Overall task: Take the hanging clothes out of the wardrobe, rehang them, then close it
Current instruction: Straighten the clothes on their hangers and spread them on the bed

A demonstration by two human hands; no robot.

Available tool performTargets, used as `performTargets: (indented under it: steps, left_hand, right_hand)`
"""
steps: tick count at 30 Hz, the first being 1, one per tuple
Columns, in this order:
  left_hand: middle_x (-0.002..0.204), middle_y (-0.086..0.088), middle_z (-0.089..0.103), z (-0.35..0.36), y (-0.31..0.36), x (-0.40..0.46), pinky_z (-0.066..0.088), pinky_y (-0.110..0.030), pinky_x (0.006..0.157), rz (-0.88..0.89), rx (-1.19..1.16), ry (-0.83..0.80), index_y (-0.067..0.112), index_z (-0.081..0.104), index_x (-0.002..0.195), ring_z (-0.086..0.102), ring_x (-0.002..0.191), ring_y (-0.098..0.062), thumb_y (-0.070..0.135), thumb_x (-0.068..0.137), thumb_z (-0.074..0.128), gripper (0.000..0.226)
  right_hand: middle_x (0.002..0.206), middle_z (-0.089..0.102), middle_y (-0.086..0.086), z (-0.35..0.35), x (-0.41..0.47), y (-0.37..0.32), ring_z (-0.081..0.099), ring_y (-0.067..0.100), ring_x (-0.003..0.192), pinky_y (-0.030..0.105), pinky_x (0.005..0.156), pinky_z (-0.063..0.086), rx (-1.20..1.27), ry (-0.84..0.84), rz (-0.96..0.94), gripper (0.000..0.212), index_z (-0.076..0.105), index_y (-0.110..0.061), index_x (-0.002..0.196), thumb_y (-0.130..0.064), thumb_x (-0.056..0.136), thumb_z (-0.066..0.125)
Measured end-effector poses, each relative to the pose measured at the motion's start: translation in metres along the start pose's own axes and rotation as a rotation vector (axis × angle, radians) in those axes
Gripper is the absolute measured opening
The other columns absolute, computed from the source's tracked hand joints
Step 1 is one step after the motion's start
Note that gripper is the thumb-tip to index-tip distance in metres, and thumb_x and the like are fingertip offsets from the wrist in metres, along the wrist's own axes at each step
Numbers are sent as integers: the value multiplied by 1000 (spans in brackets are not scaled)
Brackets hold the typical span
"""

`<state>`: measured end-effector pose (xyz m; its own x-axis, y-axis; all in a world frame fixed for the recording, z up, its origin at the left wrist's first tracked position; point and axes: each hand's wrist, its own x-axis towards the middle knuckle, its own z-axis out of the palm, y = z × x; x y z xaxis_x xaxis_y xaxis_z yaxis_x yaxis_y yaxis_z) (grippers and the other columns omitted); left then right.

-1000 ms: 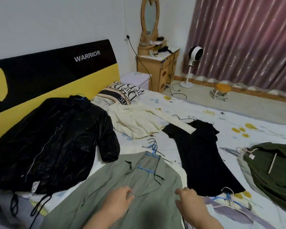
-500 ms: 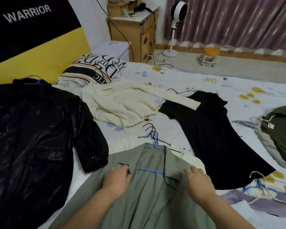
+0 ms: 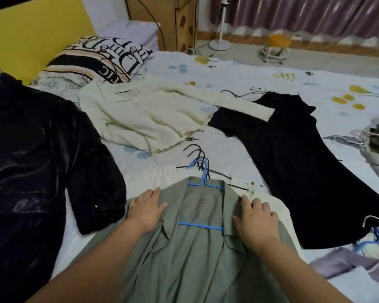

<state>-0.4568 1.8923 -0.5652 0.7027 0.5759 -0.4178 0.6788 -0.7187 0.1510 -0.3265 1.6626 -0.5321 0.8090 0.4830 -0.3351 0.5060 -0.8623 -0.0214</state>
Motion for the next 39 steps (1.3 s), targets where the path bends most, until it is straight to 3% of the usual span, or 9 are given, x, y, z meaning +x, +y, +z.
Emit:
performTargets:
  steps: [3, 6, 10, 13, 18, 22, 27, 29, 39]
  left_hand:
    - [126, -9, 47, -5, 2, -2, 33, -33, 99, -12, -34, 94, 11, 45, 124, 41, 119, -26, 46, 94, 43, 46]
    - [110, -9, 53, -16, 8, -16, 36, -33, 89, 3, -141, 241, 8, 53, 105, 46, 106, -26, 40, 92, 49, 34]
    - [83, 1, 48, -42, 16, -57, 37, -36, 76, 68, -308, 382, 17, 43, 79, 54, 88, -28, 31, 90, 56, 22]
    - [69, 8, 43, -67, 18, -91, 40, -38, 69, 116, -403, 403, 27, 36, 68, 54, 74, -27, 25, 87, 62, 31]
    - [69, 9, 49, -117, 25, -137, 34, -27, 58, 118, -449, 417, 20, 47, 74, 51, 69, -15, 28, 87, 61, 20]
    - [76, 0, 60, -168, 35, -172, 38, -27, 62, 110, -463, 339, 13, 56, 80, 55, 73, -15, 29, 88, 60, 18]
    - [67, 5, 56, -223, 41, -231, 33, -24, 56, 106, -466, 363, 32, 45, 61, 53, 69, -14, 30, 85, 64, 30]
    - [64, 6, 54, -240, 44, -262, 32, -25, 55, 96, -463, 394, 31, 44, 59, 51, 67, -14, 29, 84, 65, 33]
    - [66, -2, 62, -285, 73, -439, 38, -28, 59, 84, -396, 559, 16, 62, 68, 56, 69, -16, 29, 80, 70, 20]
  right_hand:
    - [130, 37, 7, -8, 5, -1, 32, 26, 124, 43, 102, 29, 55, -75, 39, 52, 34, -20, 131, -49, 88, 44]
    - [125, 43, 5, -19, 3, 0, 37, 26, 123, 45, 104, 28, 177, -118, 84, 44, 38, -18, 116, -44, 84, 52]
    - [107, 60, 3, -43, -24, 11, 53, 27, 108, 38, 88, 36, 316, 48, 40, 20, 33, -22, 92, -38, 92, 46]
    - [87, 53, -6, -64, -53, 21, 56, 21, 100, 33, 74, 34, 354, 155, -31, 22, 36, -25, 84, -43, 93, 45]
    - [71, 46, -8, -104, -102, 30, 59, 22, 89, 33, 69, 35, 469, 234, -33, 28, 40, -20, 79, -43, 92, 50]
    - [66, 47, -7, -146, -139, 31, 56, 23, 79, 34, 64, 33, 566, 301, -9, 36, 34, -21, 69, -41, 89, 55]
    - [61, 45, -7, -204, -185, 35, 50, 22, 68, 31, 60, 26, 586, 401, -60, 39, 32, -21, 66, -41, 89, 56]
    - [61, 46, -6, -224, -207, 38, 46, 19, 65, 31, 59, 26, 586, 446, -81, 36, 37, -19, 69, -42, 89, 57]
    - [61, 49, -5, -282, -344, 77, 52, 24, 73, 35, 59, 33, 711, 537, -200, 30, 49, -12, 72, -36, 84, 64]
